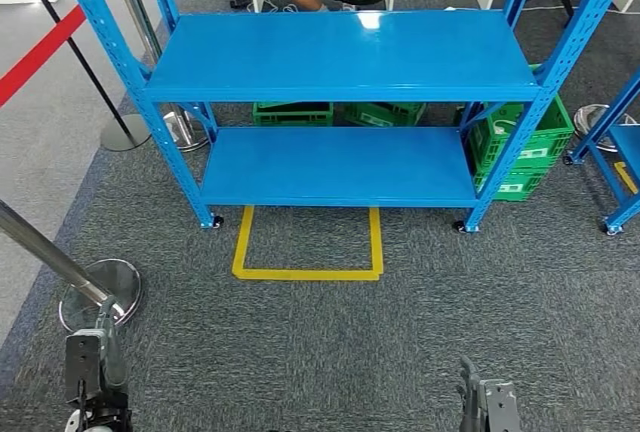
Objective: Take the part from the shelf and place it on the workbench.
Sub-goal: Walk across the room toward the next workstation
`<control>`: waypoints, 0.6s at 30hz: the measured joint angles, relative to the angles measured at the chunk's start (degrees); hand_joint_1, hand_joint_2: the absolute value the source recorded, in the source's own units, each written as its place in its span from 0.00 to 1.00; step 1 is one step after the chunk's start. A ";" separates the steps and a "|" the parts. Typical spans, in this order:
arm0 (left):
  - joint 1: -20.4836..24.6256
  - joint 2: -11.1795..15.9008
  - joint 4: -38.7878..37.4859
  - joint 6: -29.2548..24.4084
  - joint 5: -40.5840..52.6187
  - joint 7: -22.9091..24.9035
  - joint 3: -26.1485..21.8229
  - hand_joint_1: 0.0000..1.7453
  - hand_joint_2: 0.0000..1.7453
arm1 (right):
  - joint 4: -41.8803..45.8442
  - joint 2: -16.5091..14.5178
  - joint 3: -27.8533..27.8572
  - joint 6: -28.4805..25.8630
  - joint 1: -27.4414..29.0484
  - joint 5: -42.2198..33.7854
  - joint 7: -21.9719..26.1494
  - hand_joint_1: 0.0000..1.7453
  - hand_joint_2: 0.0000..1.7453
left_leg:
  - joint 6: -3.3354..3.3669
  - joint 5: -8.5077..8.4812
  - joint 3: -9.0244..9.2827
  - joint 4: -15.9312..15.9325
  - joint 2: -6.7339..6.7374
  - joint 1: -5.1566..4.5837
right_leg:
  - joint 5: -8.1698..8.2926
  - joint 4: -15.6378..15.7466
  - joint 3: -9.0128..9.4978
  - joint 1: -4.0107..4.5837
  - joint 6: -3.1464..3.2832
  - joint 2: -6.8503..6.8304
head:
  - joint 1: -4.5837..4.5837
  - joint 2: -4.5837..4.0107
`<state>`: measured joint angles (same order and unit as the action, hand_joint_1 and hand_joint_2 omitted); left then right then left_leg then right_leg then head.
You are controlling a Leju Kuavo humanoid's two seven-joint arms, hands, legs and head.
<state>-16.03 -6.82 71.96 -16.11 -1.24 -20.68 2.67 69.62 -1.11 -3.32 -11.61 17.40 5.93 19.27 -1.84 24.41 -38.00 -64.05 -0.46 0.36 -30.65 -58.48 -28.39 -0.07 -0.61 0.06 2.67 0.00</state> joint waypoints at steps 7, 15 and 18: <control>-0.25 -0.04 0.20 0.00 0.02 -0.08 -0.09 0.00 0.00 | 0.45 -0.01 0.01 0.00 -0.12 0.05 -0.02 0.00 0.00 | 1.84 1.30 4.42 6.43 -0.05 0.30 | -1.94 -3.15 0.40 0.36 -1.88 -0.09 | -0.49 0.01; -0.74 -0.06 0.36 -0.01 0.16 -0.08 -0.20 0.00 0.00 | 0.67 -0.01 -0.03 0.01 0.83 0.12 -0.16 0.00 0.00 | 1.86 6.95 11.23 6.47 -0.66 0.28 | 0.10 -7.76 -10.42 0.11 -2.21 -0.12 | -0.97 -0.01; -0.85 -0.07 0.52 -0.02 0.20 -0.10 -0.20 0.00 0.00 | 0.85 -0.01 -0.04 0.01 1.12 0.19 -0.34 0.00 0.00 | 0.79 8.80 13.15 6.80 -0.79 0.14 | 5.51 -3.25 -9.45 0.37 -1.08 -0.25 | -1.17 -0.01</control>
<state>-16.88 -6.89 72.48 -16.13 -1.04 -20.77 2.47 70.47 -1.11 -3.37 -11.60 18.52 6.12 18.93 -1.05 33.21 -24.85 -57.25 -1.25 0.51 -25.14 -61.72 -37.84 0.29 -1.68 -0.19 1.50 -0.01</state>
